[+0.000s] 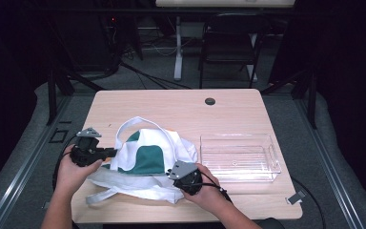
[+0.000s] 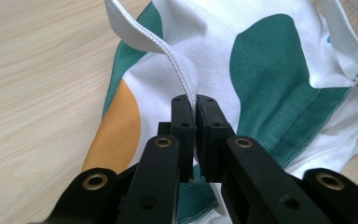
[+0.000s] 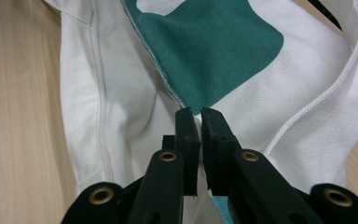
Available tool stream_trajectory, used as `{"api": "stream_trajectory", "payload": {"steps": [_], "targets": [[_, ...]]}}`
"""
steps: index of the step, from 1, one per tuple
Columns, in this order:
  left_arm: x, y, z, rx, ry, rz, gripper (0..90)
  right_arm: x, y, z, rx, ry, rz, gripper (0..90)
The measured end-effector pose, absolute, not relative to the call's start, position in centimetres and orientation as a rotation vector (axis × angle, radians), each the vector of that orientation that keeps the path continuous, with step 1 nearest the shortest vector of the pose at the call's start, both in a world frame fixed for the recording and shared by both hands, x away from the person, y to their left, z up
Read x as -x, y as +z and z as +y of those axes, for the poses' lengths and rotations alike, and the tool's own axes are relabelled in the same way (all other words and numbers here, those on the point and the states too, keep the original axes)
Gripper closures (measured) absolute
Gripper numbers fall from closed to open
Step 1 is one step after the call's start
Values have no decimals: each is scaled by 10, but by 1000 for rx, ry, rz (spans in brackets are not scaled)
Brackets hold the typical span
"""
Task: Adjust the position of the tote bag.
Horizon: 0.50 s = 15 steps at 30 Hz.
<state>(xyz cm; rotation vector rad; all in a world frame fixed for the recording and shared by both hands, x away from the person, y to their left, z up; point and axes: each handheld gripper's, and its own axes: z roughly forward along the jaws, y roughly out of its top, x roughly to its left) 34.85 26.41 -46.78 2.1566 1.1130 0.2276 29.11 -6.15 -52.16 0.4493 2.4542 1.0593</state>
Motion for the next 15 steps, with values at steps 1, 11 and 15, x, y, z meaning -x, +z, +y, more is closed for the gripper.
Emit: {"api": "stream_trajectory", "payload": {"steps": [1,11,15], "targets": [[-349,-468,264,-2156,228,1114,869,-291,-522,-61,-453,1063,2450,863],[-349,-471,263,-2162,212,1115,868,-290,-516,-64,-461,1090,2436,867],[-350,-472,262,-2165,213,1114,866,-289,-514,-64,-461,1100,2424,868]]}}
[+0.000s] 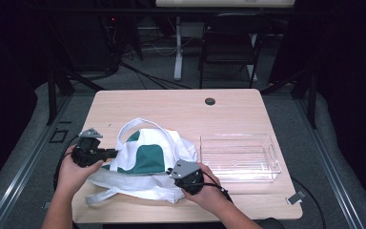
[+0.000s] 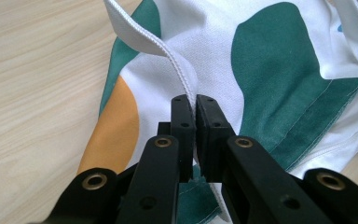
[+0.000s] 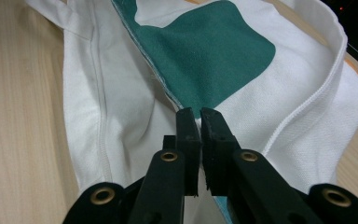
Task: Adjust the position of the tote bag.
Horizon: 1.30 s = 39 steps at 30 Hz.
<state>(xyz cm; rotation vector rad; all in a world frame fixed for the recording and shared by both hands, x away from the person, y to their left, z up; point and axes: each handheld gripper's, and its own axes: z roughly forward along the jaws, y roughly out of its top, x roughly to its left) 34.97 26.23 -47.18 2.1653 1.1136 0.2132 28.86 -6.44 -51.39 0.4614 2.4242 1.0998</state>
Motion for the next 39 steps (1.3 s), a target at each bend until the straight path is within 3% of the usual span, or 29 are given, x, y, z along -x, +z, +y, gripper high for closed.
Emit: {"api": "stream_trajectory", "payload": {"steps": [27,39], "targets": [[-351,-477,252,-2235,221,1100,818,-291,-495,-67,-501,1205,2368,873],[-347,-470,253,-2221,254,1092,734,-292,-490,-68,-521,1251,2359,874]]}}
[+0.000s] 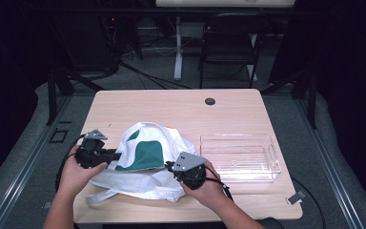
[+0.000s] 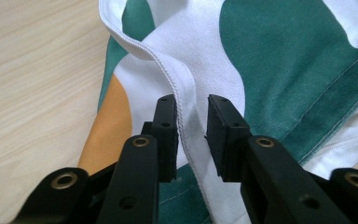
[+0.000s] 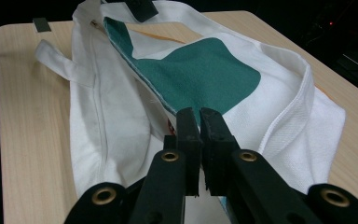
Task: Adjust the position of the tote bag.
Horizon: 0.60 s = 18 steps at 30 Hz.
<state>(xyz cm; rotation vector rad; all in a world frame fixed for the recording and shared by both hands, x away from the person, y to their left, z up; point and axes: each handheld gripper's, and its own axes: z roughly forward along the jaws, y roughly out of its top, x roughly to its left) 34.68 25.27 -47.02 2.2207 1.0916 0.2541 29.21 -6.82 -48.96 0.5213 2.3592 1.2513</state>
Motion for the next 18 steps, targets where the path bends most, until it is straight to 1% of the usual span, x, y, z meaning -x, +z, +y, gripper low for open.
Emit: {"api": "stream_trajectory", "payload": {"steps": [5,11,18], "targets": [[-342,-463,254,-2196,277,1090,652,-293,-488,-69,-532,1267,2354,874],[-339,-461,255,-2185,290,1099,581,-293,-486,-69,-528,1267,2348,874],[-333,-459,255,-2184,297,1091,557,-293,-484,-68,-529,1279,2344,874]]}}
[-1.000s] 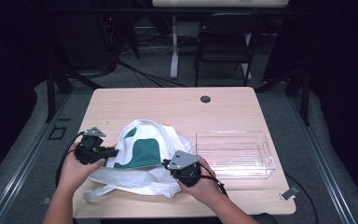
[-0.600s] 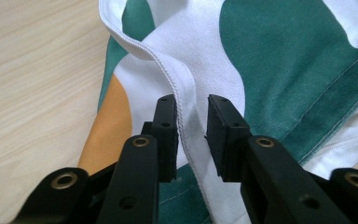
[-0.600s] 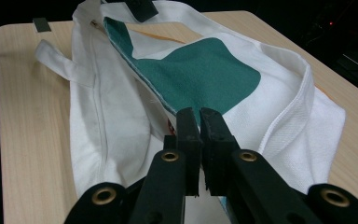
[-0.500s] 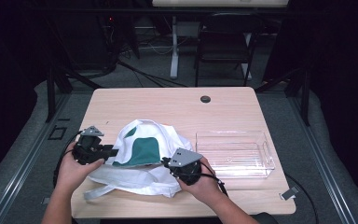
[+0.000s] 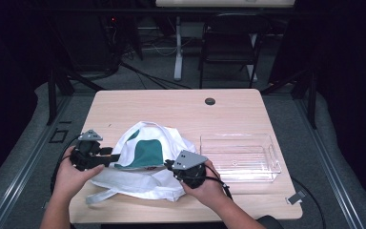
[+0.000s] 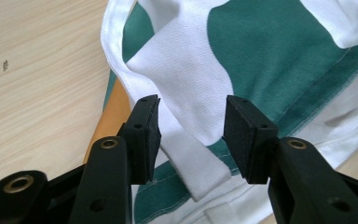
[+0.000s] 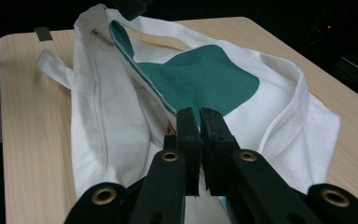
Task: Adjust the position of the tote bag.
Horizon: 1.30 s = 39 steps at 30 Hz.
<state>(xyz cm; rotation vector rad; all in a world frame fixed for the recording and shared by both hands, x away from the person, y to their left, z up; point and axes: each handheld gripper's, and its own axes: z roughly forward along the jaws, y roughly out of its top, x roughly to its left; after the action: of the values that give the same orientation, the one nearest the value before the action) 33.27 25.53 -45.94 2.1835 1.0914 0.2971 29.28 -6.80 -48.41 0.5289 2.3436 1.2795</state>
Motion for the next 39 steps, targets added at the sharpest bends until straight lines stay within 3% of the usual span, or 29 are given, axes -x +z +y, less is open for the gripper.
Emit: {"api": "stream_trajectory", "payload": {"steps": [17,39], "targets": [[-318,-449,243,-2248,285,987,506,-296,-480,-68,-543,1311,2335,874],[-314,-464,235,-2294,304,926,492,-301,-479,-66,-539,1330,2335,874]]}}
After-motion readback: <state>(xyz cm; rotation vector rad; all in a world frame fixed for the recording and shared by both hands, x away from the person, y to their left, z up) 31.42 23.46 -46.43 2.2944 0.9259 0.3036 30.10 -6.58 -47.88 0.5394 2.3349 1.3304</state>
